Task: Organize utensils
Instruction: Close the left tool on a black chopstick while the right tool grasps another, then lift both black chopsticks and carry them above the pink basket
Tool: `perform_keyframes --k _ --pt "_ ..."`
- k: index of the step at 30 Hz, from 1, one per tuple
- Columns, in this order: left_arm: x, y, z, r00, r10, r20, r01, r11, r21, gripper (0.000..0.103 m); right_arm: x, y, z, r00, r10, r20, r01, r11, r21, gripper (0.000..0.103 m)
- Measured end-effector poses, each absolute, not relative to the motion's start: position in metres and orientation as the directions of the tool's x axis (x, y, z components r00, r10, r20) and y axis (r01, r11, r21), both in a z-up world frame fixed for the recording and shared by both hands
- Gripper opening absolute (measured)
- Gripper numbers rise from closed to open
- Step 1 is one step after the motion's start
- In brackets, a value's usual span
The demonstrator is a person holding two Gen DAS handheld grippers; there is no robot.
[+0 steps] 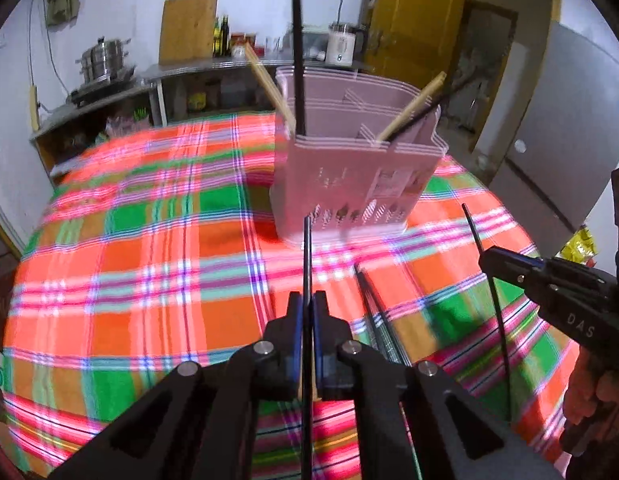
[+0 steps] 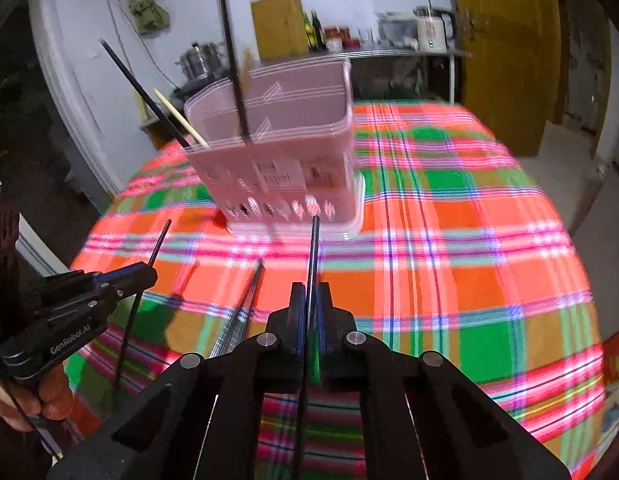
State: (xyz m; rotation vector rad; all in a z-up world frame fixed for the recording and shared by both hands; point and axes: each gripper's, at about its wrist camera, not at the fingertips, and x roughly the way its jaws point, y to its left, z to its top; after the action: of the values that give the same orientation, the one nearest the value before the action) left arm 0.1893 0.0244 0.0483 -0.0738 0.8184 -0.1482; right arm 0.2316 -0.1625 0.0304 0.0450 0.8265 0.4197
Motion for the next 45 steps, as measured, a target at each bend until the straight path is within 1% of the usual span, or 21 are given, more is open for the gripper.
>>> perform_keyframes --k 8,14,22,31,39,45 --pt "0.172 0.028 0.114 0.764 -0.185 -0.617 0.137 0.983 -0.125 0.005 0.208 -0.165 0.099 0.701 0.417 -0.578 -0.393 0.903 0.174 0.005" --pt "0.165 0.033 0.136 0.795 -0.192 -0.575 0.142 0.981 -0.13 0.005 0.193 -0.167 0.128 0.748 0.423 -0.512 -0.408 0.901 0.148 0.005" --pt "0.158 0.034 0.133 0.793 -0.188 -0.58 0.144 0.982 -0.121 0.005 0.189 -0.168 0.12 0.736 0.424 -0.527 -0.407 0.9 0.156 0.005" --pt "0.165 0.033 0.144 0.787 -0.191 -0.587 0.15 0.982 -0.118 0.005 0.183 -0.162 0.133 0.744 0.436 -0.506 -0.431 0.892 0.136 0.004" --pt "0.179 0.035 0.17 0.809 -0.202 -0.553 0.154 0.979 -0.132 0.005 0.194 -0.155 0.15 0.754 0.459 -0.469 -0.449 0.882 0.141 0.004" --pt "0.194 0.038 0.198 0.834 -0.208 -0.51 0.154 0.977 -0.147 0.005 0.204 -0.144 0.179 0.776 0.486 -0.401 -0.469 0.871 0.147 0.004"
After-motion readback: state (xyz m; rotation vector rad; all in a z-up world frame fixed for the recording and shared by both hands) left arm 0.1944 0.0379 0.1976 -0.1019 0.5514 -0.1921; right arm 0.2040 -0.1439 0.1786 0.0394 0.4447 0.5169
